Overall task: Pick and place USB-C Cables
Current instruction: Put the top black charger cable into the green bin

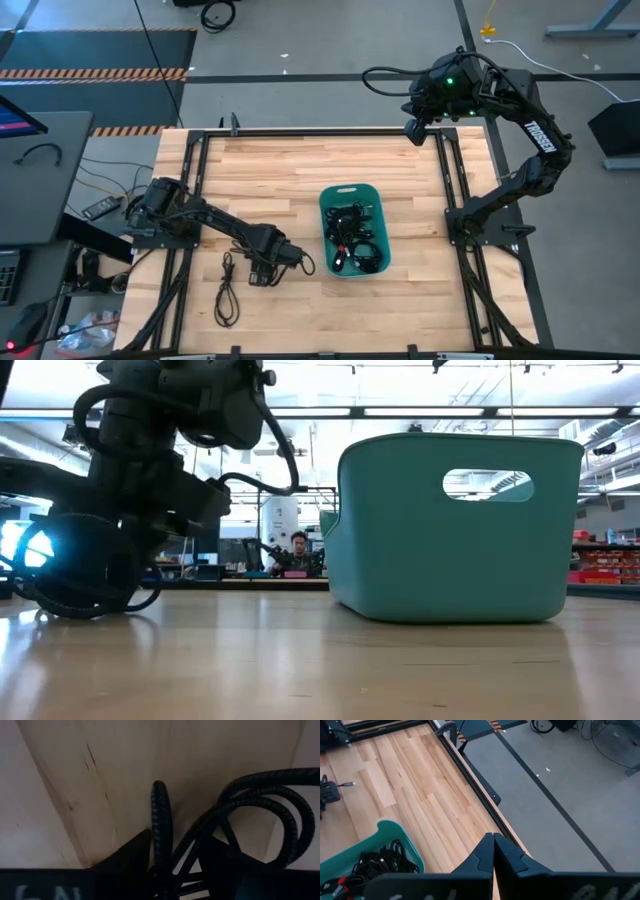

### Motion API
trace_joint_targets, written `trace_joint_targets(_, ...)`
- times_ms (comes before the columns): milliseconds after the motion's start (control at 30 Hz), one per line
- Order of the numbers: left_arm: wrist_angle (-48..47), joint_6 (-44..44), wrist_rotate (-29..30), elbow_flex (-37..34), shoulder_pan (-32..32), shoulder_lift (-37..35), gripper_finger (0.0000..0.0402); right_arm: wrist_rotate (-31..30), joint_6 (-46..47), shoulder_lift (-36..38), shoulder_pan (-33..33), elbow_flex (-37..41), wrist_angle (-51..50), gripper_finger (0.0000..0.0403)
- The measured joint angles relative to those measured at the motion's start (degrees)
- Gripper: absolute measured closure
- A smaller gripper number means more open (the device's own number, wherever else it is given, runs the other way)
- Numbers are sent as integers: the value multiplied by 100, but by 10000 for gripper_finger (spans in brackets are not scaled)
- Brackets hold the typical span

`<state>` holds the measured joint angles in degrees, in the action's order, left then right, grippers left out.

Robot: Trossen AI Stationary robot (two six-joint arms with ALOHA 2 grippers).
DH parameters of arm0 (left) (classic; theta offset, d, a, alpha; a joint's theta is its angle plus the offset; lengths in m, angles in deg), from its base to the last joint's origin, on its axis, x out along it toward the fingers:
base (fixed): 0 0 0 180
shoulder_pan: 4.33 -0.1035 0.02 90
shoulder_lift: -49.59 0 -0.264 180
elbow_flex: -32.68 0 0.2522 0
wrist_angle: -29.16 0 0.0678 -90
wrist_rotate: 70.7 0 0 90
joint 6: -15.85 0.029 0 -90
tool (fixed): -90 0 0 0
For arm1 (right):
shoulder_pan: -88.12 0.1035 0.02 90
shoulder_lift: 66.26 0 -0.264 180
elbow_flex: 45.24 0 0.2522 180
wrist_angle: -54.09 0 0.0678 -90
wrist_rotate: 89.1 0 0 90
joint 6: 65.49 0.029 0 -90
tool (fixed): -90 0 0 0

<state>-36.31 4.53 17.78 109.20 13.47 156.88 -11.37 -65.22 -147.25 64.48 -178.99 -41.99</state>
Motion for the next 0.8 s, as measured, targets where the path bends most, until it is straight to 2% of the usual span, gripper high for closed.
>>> trace_joint_targets(100,14,1,15,28,-17,13,284,0,26,0,1,-1,0,396)
trace_joint_targets(200,-41,-28,-16,153,-117,23,367,0,34,0,2,0,2,396)
trace_joint_targets(233,-65,-78,-41,197,-176,34,373,0,53,0,2,-2,0,396)
trace_joint_targets(400,-140,-156,48,626,-490,70,373,0,114,0,2,0,0,396)
trace_joint_targets(500,-591,-111,148,1109,-659,67,373,-1,131,0,2,0,-2,396)
trace_joint_targets(700,-1722,62,847,2708,-911,38,373,0,129,0,2,0,-6,396)
trace_joint_targets(800,-1870,68,957,3580,-1037,34,373,-1,126,0,2,-1,-7,396)
